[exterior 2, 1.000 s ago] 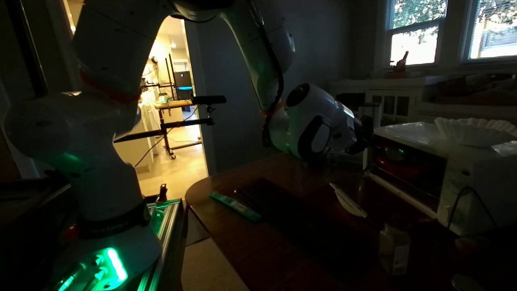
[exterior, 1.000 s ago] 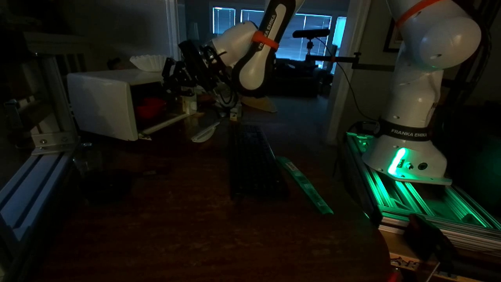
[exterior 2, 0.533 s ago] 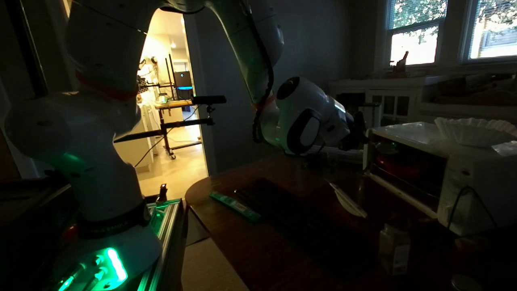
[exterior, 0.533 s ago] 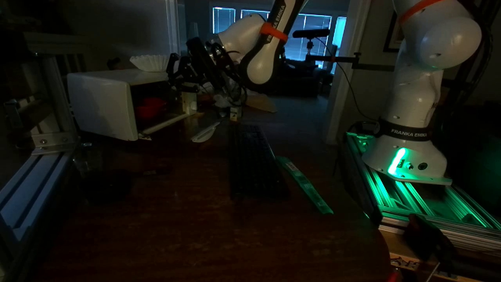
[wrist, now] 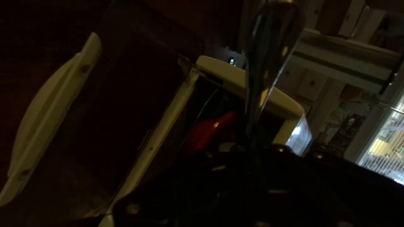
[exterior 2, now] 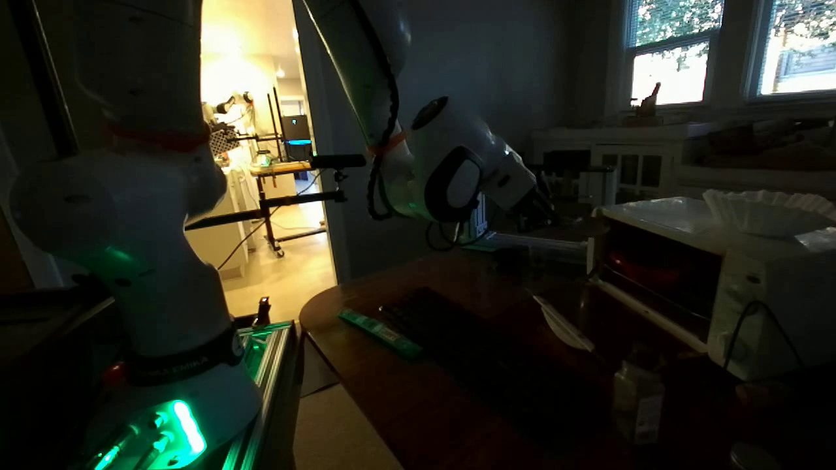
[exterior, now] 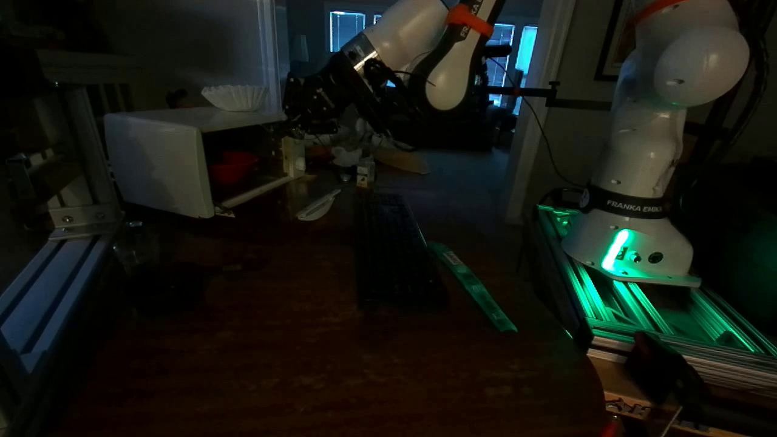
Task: Pick up the spoon and use it to move the red bowl in the microwave closer
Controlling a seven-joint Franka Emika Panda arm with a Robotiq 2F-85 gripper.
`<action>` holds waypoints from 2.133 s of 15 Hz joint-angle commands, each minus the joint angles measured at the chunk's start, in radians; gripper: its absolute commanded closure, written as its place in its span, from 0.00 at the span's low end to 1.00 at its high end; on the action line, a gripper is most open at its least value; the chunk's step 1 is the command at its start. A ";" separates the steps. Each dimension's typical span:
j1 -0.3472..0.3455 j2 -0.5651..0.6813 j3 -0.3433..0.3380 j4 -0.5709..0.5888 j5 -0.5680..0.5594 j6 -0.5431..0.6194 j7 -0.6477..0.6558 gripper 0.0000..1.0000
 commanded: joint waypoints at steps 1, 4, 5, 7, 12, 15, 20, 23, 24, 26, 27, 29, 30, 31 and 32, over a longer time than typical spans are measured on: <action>0.040 -0.118 -0.003 -0.072 0.001 -0.105 -0.091 0.98; 0.120 -0.181 -0.020 -0.081 0.104 -0.205 -0.243 0.98; 0.145 -0.206 -0.023 -0.081 0.161 -0.251 -0.308 0.98; 0.218 -0.249 -0.062 -0.083 0.317 -0.322 -0.472 0.98; 0.199 -0.208 -0.049 -0.049 0.292 -0.292 -0.446 0.92; 0.199 -0.202 -0.048 -0.049 0.292 -0.292 -0.445 0.92; 0.225 -0.186 -0.062 -0.038 0.393 -0.401 -0.647 0.98; 0.237 -0.156 -0.054 -0.047 0.445 -0.428 -0.728 0.98; 0.285 -0.133 -0.100 -0.044 0.367 -0.414 -0.657 0.98; 0.355 -0.091 -0.130 -0.028 0.377 -0.405 -0.656 0.98; 0.402 -0.066 -0.154 -0.019 0.377 -0.400 -0.659 0.98; 0.508 -0.017 -0.212 0.007 0.383 -0.398 -0.660 0.98; 0.559 0.010 -0.239 0.021 0.387 -0.392 -0.658 0.98; 0.613 0.036 -0.274 0.037 0.386 -0.389 -0.663 0.98; 0.652 0.063 -0.294 0.055 0.389 -0.386 -0.663 0.98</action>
